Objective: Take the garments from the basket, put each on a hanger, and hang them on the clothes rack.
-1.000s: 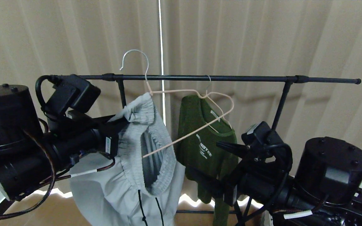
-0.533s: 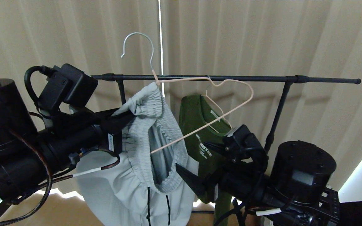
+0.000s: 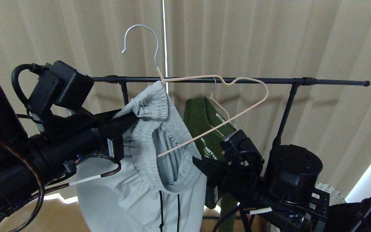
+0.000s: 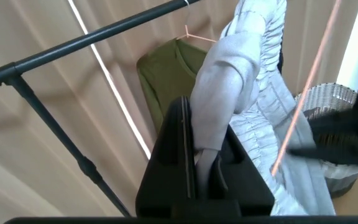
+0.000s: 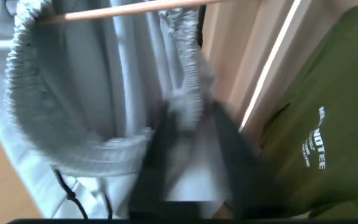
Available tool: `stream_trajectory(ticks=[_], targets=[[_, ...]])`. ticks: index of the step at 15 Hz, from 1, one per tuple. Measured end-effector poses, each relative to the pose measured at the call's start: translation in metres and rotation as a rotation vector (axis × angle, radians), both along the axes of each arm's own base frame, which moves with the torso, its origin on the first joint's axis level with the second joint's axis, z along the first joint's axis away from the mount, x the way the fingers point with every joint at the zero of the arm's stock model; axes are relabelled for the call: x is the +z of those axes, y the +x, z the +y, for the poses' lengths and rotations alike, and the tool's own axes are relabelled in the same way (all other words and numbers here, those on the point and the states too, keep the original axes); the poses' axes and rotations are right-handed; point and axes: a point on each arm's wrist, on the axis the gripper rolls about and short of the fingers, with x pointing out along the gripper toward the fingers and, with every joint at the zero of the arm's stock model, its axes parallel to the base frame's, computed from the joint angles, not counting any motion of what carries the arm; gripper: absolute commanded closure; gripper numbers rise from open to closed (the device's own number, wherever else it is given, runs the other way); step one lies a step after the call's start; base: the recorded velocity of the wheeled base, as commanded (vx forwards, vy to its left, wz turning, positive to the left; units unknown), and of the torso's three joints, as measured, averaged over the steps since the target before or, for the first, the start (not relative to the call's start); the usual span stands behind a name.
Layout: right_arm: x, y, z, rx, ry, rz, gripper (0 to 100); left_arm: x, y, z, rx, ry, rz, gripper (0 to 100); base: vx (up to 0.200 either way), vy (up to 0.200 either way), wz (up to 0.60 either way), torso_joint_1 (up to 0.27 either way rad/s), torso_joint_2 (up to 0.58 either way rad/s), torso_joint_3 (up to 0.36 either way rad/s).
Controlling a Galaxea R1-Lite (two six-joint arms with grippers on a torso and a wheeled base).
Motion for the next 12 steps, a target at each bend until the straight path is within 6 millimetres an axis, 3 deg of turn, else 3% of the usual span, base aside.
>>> stream_trajectory(ticks=[12], targets=[[0.032, 0.047, -0.067, -0.276, 0.068, -0.086, 100, -0.010, 0.000, 0.015, 0.053, 0.129, -0.039, 100, 0.000, 0.000, 0.00, 0.000, 0.00, 0.000]])
